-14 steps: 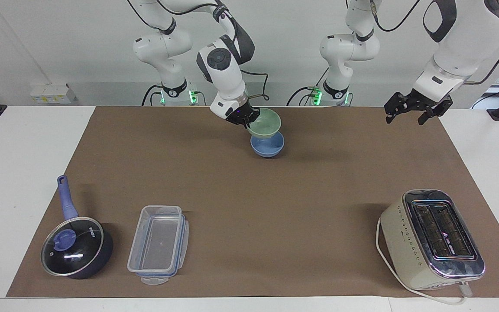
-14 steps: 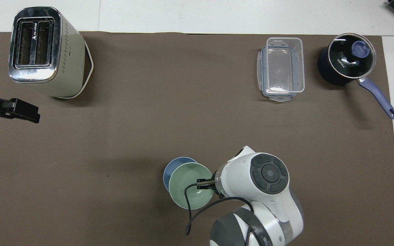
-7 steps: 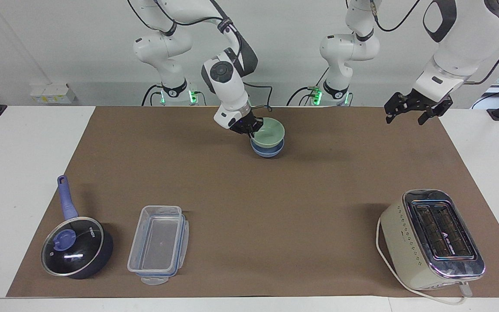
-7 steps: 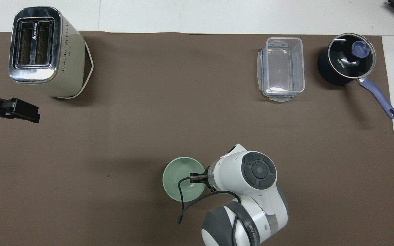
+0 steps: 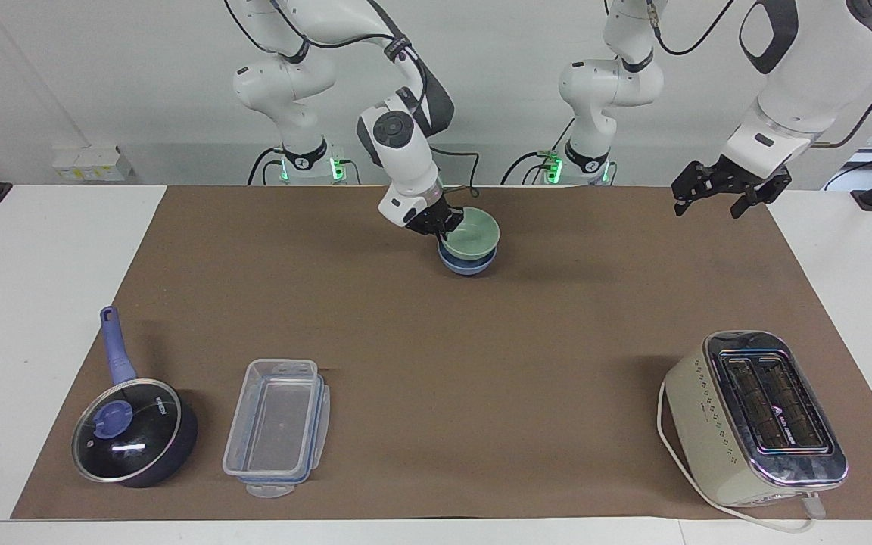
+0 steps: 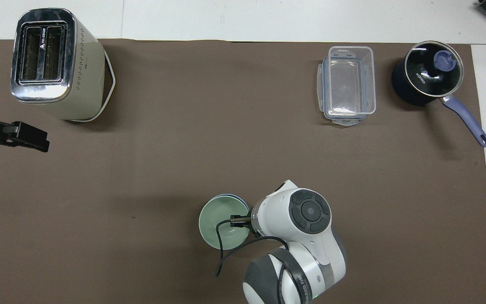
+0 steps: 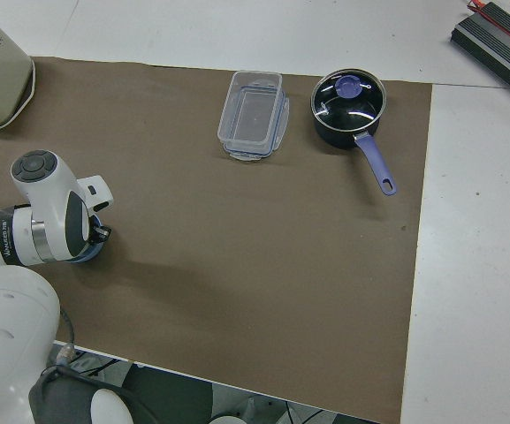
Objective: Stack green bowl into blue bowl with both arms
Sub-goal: 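Lower the green bowl into the blue bowl and open the right gripper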
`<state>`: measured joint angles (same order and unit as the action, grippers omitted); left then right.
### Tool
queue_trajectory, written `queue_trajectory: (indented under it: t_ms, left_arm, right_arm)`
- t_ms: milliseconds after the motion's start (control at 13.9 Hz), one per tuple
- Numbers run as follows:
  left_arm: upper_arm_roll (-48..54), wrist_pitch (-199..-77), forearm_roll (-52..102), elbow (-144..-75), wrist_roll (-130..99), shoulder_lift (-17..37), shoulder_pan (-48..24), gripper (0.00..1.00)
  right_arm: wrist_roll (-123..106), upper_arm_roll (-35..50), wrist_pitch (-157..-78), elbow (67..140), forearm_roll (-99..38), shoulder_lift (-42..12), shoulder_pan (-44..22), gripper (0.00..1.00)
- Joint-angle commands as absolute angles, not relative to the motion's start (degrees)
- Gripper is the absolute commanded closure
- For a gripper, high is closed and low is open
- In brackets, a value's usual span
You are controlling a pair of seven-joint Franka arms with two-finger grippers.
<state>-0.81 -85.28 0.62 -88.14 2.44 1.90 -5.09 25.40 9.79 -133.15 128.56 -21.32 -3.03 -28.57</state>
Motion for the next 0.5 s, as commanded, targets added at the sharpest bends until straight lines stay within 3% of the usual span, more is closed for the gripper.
queue_trajectory:
  t_ms: [0, 431]
  left_arm:
    - [-0.6, -83.8, -0.4, -86.7, 3.0, 2.5, -4.8, 0.00]
    - [-0.6, -83.8, -0.3, -86.7, 3.0, 2.5, -4.8, 0.00]
  right_arm:
    - [25.9, 9.7, -134.6, 129.1, -22.6, -2.9, -28.8, 0.84]
    - [26.2, 9.7, -134.2, 128.4, -22.6, -2.7, -28.8, 0.82]
